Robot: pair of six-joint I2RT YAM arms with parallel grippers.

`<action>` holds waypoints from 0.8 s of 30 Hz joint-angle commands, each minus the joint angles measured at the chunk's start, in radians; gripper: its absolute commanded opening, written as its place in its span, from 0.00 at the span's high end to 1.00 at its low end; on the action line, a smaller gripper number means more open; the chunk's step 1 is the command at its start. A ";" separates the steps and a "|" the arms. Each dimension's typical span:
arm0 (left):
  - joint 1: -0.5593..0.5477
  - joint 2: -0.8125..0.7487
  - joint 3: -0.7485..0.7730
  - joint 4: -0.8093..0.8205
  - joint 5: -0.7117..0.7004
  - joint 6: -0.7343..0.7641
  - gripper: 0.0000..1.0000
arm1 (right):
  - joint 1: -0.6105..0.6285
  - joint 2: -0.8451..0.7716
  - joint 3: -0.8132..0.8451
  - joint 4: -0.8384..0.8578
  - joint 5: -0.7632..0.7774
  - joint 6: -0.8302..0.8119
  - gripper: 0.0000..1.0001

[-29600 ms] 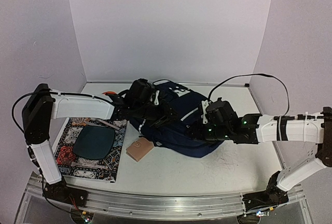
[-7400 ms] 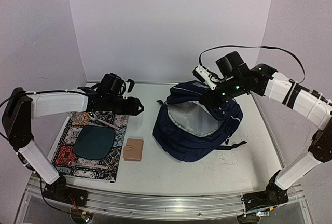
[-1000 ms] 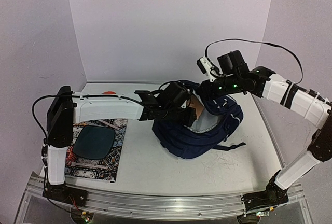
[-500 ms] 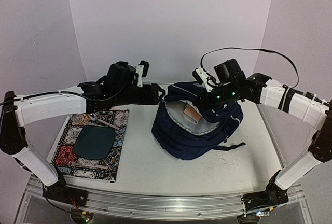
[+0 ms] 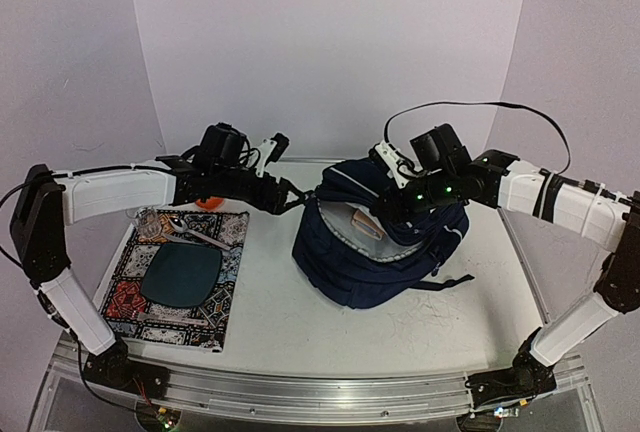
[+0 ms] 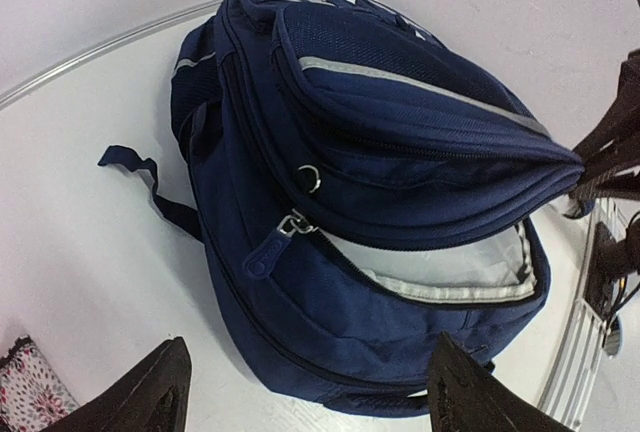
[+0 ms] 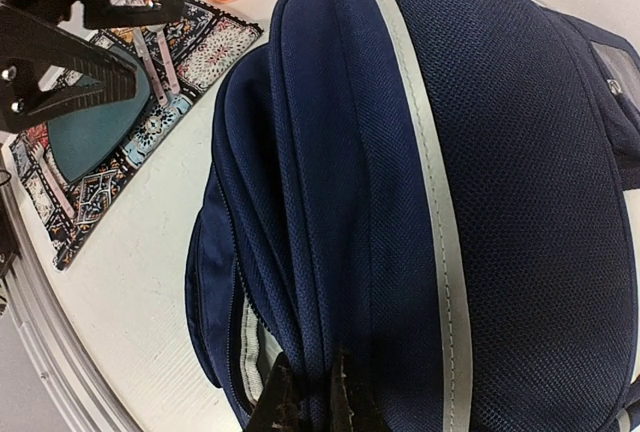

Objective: Pack the student bag
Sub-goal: Pick up the second largest pocket of the student bag.

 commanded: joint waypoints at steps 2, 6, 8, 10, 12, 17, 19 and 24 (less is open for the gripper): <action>0.098 0.051 0.026 0.020 0.321 0.272 0.16 | 0.014 -0.027 0.039 0.028 -0.091 0.006 1.00; 0.104 0.129 0.089 -0.028 0.369 0.384 0.14 | 0.015 -0.020 0.044 0.028 -0.100 0.002 1.00; 0.105 0.170 0.122 -0.050 0.368 0.432 0.14 | 0.014 -0.016 0.046 0.028 -0.103 0.002 1.00; 0.111 0.209 0.148 -0.057 0.372 0.474 0.15 | 0.014 -0.012 0.047 0.028 -0.108 0.002 1.00; 0.121 0.238 0.175 -0.063 0.406 0.523 0.19 | 0.014 -0.009 0.051 0.028 -0.114 0.003 1.00; 0.156 0.289 0.232 -0.066 0.468 0.588 0.20 | 0.015 -0.008 0.062 0.028 -0.123 0.006 1.00; 0.163 0.315 0.261 -0.073 0.493 0.599 0.21 | 0.015 -0.010 0.064 0.028 -0.123 0.007 1.00; 0.164 0.389 0.338 -0.110 0.575 0.601 0.25 | 0.014 -0.010 0.066 0.028 -0.121 0.008 1.00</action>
